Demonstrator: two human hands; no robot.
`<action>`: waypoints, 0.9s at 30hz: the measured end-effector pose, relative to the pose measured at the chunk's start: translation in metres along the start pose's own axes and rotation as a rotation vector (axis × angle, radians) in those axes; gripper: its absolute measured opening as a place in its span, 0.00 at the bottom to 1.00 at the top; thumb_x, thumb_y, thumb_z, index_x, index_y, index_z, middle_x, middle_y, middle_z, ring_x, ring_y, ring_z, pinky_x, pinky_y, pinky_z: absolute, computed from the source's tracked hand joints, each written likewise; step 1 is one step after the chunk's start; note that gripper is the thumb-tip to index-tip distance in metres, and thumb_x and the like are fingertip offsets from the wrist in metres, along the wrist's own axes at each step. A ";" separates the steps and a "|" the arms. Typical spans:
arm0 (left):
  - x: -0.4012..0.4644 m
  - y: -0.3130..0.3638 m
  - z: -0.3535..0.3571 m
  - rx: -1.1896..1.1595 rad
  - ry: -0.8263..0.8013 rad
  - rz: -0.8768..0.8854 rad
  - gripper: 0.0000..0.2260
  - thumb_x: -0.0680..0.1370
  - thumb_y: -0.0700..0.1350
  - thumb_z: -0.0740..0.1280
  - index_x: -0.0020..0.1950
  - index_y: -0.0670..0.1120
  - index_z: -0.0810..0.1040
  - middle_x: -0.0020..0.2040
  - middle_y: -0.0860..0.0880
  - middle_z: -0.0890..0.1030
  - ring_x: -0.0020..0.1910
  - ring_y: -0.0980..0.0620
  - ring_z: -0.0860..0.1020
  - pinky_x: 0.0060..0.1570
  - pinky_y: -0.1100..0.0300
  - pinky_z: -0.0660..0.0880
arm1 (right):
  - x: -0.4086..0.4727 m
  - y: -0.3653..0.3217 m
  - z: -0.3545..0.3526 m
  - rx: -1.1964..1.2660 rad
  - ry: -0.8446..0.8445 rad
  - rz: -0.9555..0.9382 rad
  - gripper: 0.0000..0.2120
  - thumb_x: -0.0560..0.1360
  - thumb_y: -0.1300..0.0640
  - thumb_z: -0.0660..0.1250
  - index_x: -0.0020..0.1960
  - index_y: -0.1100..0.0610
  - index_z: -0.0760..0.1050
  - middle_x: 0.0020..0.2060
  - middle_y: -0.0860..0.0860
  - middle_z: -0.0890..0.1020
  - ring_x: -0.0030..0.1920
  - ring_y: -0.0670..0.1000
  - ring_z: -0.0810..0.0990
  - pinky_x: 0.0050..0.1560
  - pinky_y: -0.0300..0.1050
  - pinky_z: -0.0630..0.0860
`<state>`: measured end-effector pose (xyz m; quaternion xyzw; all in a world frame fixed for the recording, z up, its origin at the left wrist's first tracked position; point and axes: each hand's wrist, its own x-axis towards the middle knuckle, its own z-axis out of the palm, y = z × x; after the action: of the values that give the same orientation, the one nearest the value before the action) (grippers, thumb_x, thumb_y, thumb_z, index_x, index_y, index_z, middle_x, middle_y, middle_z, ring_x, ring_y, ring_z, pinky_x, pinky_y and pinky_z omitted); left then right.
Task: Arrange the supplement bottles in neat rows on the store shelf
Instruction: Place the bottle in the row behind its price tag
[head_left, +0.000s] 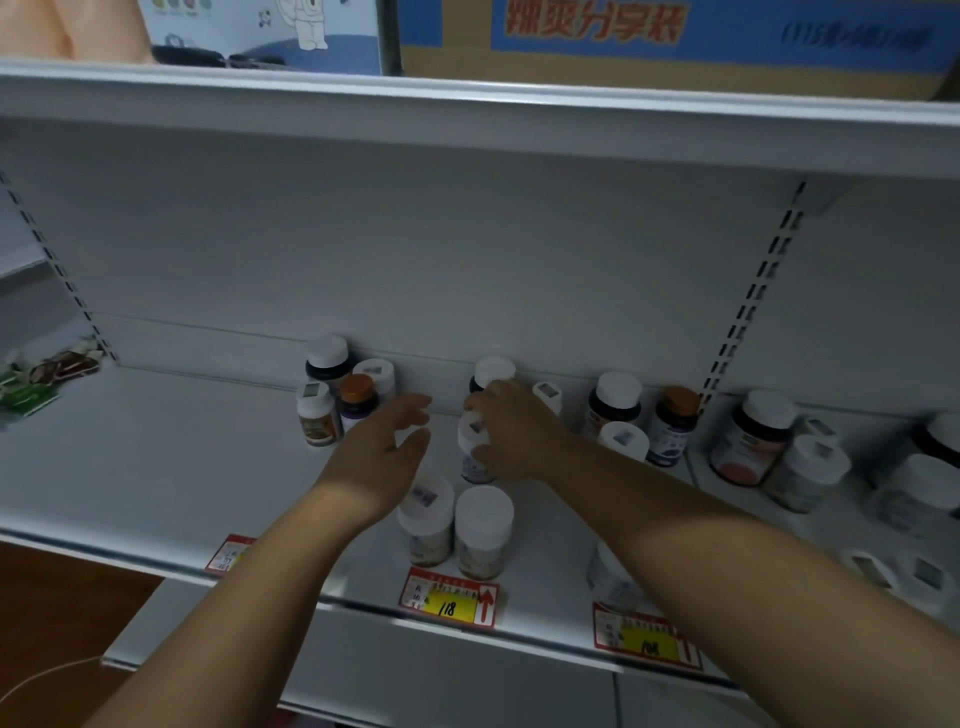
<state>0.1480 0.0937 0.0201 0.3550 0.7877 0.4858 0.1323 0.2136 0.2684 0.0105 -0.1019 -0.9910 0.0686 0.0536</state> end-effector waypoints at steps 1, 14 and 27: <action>-0.001 0.001 0.000 0.002 -0.005 0.000 0.10 0.78 0.44 0.61 0.56 0.58 0.71 0.54 0.56 0.75 0.58 0.54 0.73 0.55 0.59 0.68 | -0.001 0.001 -0.001 0.045 -0.009 -0.005 0.20 0.70 0.57 0.68 0.59 0.63 0.71 0.56 0.62 0.72 0.57 0.60 0.70 0.53 0.49 0.70; -0.025 0.075 0.054 -0.153 -0.256 0.090 0.21 0.63 0.46 0.77 0.49 0.64 0.74 0.47 0.61 0.82 0.44 0.64 0.81 0.42 0.68 0.77 | -0.104 0.065 -0.090 1.291 0.087 0.194 0.06 0.68 0.59 0.71 0.44 0.53 0.83 0.40 0.49 0.86 0.44 0.48 0.83 0.42 0.38 0.79; -0.001 0.079 0.089 0.074 -0.327 0.166 0.41 0.61 0.67 0.67 0.71 0.56 0.61 0.69 0.58 0.67 0.66 0.59 0.67 0.65 0.59 0.66 | -0.137 0.103 -0.088 0.871 0.312 0.242 0.09 0.64 0.59 0.76 0.39 0.47 0.81 0.41 0.47 0.84 0.44 0.46 0.82 0.46 0.39 0.79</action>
<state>0.2323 0.1749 0.0441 0.4977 0.7410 0.4016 0.2048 0.3780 0.3505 0.0698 -0.1935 -0.8311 0.4673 0.2311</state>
